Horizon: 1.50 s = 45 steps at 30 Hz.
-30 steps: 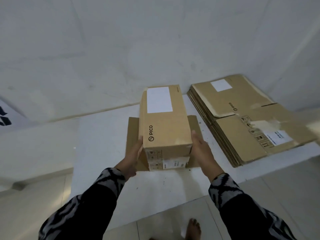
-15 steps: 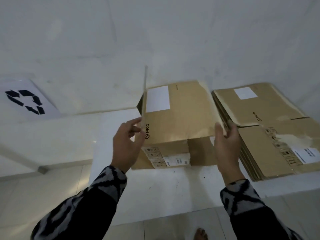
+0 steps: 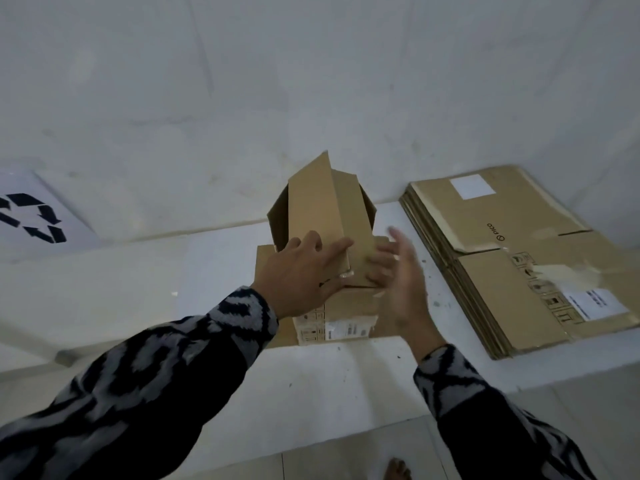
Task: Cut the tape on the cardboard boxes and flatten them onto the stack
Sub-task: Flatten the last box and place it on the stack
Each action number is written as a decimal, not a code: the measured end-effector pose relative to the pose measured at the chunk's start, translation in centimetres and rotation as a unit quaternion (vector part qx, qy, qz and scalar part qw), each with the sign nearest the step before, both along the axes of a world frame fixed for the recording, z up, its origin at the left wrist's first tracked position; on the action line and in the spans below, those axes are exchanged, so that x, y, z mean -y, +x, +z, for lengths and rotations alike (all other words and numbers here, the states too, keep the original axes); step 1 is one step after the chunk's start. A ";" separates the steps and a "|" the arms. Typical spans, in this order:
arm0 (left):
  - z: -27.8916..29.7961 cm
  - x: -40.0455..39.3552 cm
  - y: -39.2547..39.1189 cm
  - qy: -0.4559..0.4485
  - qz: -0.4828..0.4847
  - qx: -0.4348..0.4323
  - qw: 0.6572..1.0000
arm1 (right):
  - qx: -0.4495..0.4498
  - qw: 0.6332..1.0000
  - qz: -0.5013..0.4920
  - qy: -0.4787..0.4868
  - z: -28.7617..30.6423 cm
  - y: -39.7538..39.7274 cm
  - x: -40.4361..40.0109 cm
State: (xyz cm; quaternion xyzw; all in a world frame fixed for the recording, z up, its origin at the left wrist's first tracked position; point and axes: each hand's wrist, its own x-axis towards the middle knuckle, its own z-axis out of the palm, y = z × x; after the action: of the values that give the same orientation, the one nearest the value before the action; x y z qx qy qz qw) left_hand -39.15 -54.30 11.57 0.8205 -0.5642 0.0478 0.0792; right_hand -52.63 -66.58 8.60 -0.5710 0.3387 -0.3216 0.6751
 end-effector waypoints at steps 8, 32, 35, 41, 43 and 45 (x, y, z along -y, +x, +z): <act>-0.1 0.1 0.1 0.018 -0.007 0.046 0.999 | -0.167 0.978 0.113 0.043 -3.9 2.8 6.0; -2.5 -2.4 3.6 -0.081 0.118 -0.224 0.964 | -0.335 0.910 0.031 -0.242 0.3 4.0 -2.5; -3.2 -3.1 7.7 0.076 0.073 -0.148 0.983 | -0.337 0.907 0.032 -0.249 0.1 4.0 -2.4; -2.9 -4.4 9.6 0.129 -0.080 0.015 0.988 | -0.326 0.913 0.024 -0.244 0.2 3.8 -2.7; -3.2 -4.9 9.1 0.117 -0.106 0.013 0.987 | -0.312 0.918 0.017 -0.245 0.1 3.5 -2.8; -4.1 -6.4 8.0 0.099 -0.102 -0.014 0.990 | -0.314 0.917 0.015 -0.247 0.0 3.0 -3.1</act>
State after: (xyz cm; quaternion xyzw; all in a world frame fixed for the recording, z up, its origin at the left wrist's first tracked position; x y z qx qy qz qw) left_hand -31.19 -47.86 7.46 0.7629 -0.6458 -0.0281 0.0100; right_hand -49.59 -63.43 8.56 -0.7961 0.4347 -0.1888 0.3763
